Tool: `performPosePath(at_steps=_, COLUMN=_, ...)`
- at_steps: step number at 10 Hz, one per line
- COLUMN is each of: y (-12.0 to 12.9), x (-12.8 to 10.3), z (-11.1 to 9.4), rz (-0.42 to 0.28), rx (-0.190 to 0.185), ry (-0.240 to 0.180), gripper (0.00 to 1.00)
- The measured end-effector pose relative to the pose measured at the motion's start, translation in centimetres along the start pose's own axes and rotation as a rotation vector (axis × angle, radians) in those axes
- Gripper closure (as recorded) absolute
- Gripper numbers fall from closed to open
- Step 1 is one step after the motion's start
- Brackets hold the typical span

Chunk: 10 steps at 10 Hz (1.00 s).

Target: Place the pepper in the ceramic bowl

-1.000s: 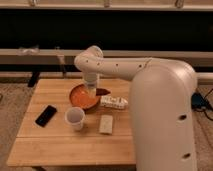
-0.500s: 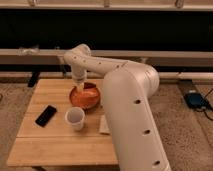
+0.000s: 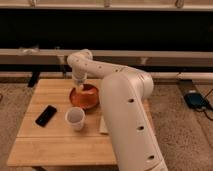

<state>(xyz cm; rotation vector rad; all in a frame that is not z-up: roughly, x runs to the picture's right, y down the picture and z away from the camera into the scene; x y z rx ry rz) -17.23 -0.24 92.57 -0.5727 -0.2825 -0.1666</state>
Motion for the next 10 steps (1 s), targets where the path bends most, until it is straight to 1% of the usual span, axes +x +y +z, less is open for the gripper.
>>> performPosePath(at_steps=2, y=0.4, x=-0.4, z=-0.8, rz=-0.009, rx=0.004, ry=-0.014, gripper=0.20)
performPosePath(at_steps=4, y=0.9, x=-1.5, z=-1.4, rz=-0.013, rx=0.013, ry=-0.034, gripper=0.20)
performPosePath(at_steps=6, y=1.7, x=-1.7, z=-1.9, rz=-0.008, rx=0.023, ry=-0.064, gripper=0.20)
performPosePath(at_steps=8, y=2.5, x=-2.9, z=-2.8, rz=-0.011, rx=0.048, ry=-0.114, gripper=0.20)
performPosePath(at_steps=10, y=2.6, x=-2.9, z=-2.8, rz=-0.010, rx=0.049, ry=-0.117, gripper=0.20)
